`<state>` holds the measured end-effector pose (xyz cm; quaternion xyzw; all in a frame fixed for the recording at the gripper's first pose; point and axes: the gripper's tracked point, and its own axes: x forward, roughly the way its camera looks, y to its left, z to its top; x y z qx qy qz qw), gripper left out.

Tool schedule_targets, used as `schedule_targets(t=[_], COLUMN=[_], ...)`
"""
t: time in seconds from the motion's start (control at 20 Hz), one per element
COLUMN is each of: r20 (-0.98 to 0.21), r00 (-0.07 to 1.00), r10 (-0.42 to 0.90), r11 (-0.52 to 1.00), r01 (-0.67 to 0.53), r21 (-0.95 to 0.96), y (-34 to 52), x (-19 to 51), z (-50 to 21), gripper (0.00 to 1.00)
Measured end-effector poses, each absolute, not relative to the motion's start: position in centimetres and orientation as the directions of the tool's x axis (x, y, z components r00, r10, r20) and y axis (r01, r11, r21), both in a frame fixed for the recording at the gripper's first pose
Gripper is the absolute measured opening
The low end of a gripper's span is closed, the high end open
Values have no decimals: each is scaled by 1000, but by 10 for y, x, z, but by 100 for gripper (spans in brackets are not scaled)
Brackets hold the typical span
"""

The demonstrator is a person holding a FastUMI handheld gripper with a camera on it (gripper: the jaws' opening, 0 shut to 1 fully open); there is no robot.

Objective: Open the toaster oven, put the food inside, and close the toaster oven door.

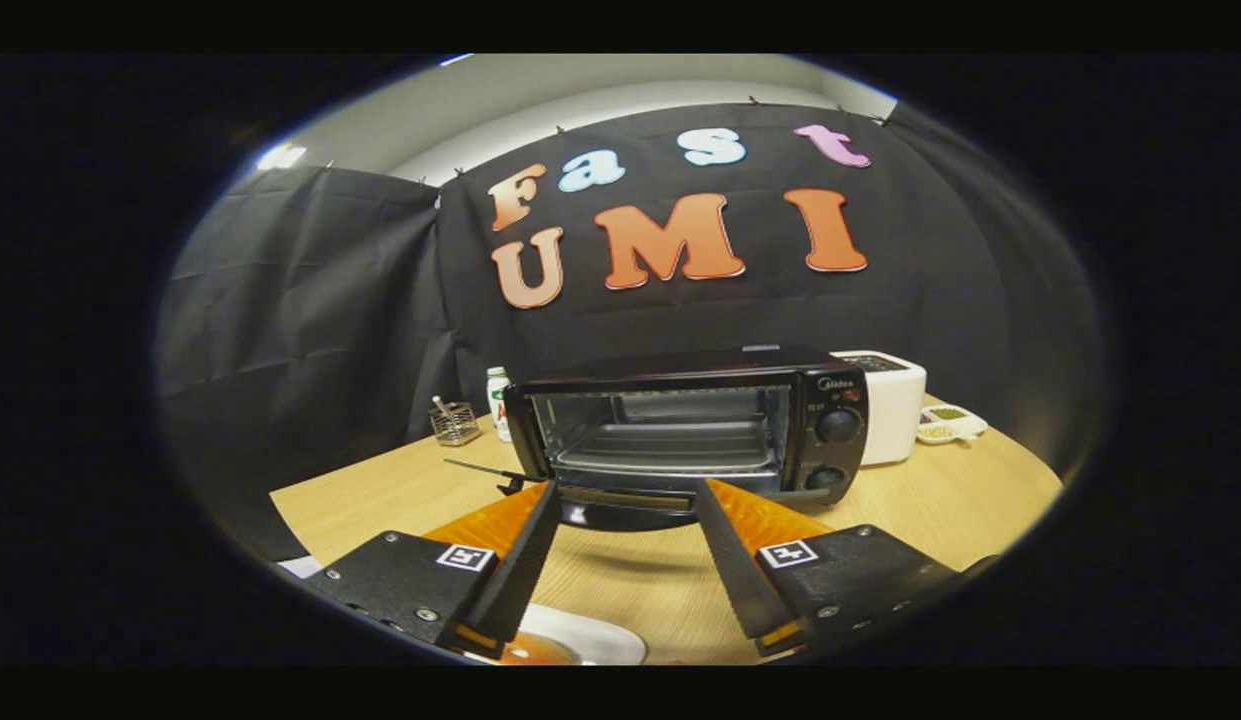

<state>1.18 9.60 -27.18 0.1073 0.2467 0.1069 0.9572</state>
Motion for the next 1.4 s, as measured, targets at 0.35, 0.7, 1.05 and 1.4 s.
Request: schedule_targets(t=[0.35,0.7,1.05,1.4], r20=[-505,-598,-648,-719], r00=[817,755,708,629], r10=[276,270,280,296], r11=[949,957,953,941], r01=[-150,-142,-122,-63], r21=[277,253,278,332], y=[98,105,107,107], x=[-19,-48,-60,-69], z=[-295,-329,-346,-362], gripper=[74,73,72,72])
